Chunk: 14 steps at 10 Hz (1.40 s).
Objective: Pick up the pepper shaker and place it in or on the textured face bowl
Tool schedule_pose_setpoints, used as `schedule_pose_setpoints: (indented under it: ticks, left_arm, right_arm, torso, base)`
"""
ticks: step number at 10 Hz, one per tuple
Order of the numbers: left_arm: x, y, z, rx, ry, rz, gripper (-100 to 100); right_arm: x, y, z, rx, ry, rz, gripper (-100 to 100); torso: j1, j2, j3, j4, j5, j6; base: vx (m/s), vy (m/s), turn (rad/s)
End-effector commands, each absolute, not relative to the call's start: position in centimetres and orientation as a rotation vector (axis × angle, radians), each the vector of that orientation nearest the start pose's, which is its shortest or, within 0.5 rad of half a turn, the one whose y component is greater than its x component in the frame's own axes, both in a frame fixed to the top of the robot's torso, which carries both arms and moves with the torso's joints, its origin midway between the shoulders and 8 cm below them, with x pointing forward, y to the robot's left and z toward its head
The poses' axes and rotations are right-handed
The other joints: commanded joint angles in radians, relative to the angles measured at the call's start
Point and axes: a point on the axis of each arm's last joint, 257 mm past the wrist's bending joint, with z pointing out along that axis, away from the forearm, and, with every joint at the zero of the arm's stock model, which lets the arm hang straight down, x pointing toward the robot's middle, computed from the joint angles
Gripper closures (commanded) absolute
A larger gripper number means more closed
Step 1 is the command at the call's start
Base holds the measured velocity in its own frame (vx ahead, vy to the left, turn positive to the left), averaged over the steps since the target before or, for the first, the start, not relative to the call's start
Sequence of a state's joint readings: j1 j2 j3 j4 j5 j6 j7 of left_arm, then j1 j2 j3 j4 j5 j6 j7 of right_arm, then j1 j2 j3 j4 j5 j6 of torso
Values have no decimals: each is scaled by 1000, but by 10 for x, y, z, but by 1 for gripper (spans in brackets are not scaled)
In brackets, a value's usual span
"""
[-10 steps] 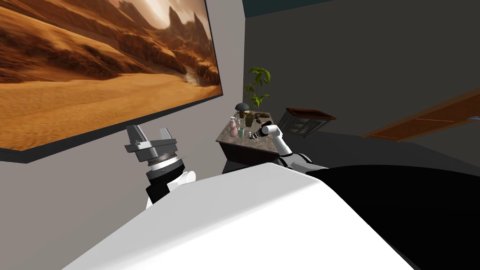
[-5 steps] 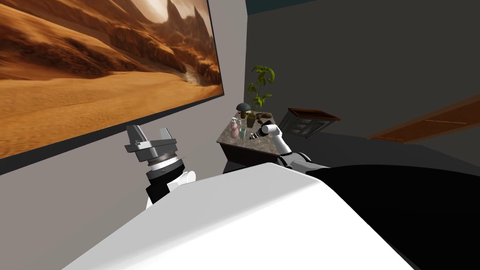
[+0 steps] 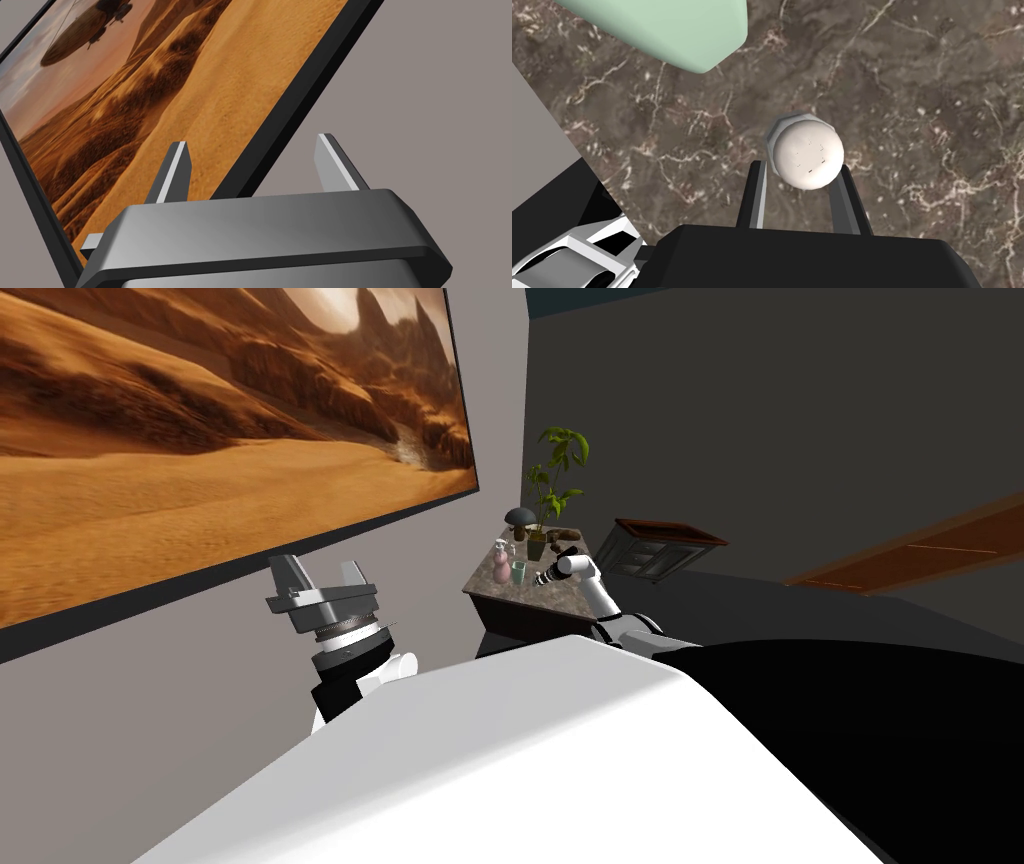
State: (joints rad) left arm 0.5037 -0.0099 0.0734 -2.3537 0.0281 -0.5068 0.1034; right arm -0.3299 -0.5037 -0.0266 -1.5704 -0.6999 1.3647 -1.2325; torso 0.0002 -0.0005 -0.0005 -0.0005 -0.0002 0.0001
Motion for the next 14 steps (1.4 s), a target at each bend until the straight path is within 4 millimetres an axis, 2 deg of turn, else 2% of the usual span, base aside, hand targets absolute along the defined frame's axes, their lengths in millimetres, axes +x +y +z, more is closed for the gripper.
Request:
schedule_pose_setpoints:
  ticks: [1,2,3,4,5,6,7,9,10,14]
  left_arm:
    - [321,302,58,-640,505,-1360,0]
    - [321,302,58,-640,505,-1360,0]
    - [321,302,58,-640,505,-1360,0]
    - [321,302,58,-640,505,-1360,0]
    - [321,302,58,-640,505,-1360,0]
    - [321,302,58,-640,505,-1360,0]
    - [321,302,58,-640,505,-1360,0]
    - [321,302,58,-640,505,-1360,0]
    - [321,302,58,-640,505,-1360,0]
    - [321,302,58,-640,505,-1360,0]
  right_arm:
    - [493,-280,-301,-2839,-637,-815,100]
    - [493,-280,-301,-2839,-637,-815,100]
    - [493,-280,-301,-2839,-637,-815,0]
    - [491,-280,-290,-2839,-641,-813,100]
    - [492,-280,-294,-2838,-641,-817,100]
    - [492,-280,-293,-2838,-640,-816,0]
    - [496,-288,-280,-2827,-643,-833,100]
    - [503,-303,-263,-2823,-644,-854,100]
    - [508,-317,-248,-2823,-642,-873,100]
    - [521,-355,-212,-2838,-624,-919,100]
  torso:
    - [0,0,0,0,0,0]
    - [0,0,0,0,0,0]
    - [0,0,0,0,0,0]
    - [0,0,0,0,0,0]
    - [-1,2,1,1,0,0]
    - [-1,1,1,0,0,0]
    - [0,1,1,0,0,0]
    - [1,6,3,2,1,1]
    - [2,7,4,2,1,1]
    - [-1,5,4,2,1,1]
  base:
    - [0,0,0]
    - [0,0,0]
    - [0,0,0]
    - [-23,-16,-14]
    - [-13,-11,-4]
    - [0,0,0]
    - [-46,12,-68]
    - [-83,40,-49]
    - [-73,34,21]
    - [-48,-11,46]
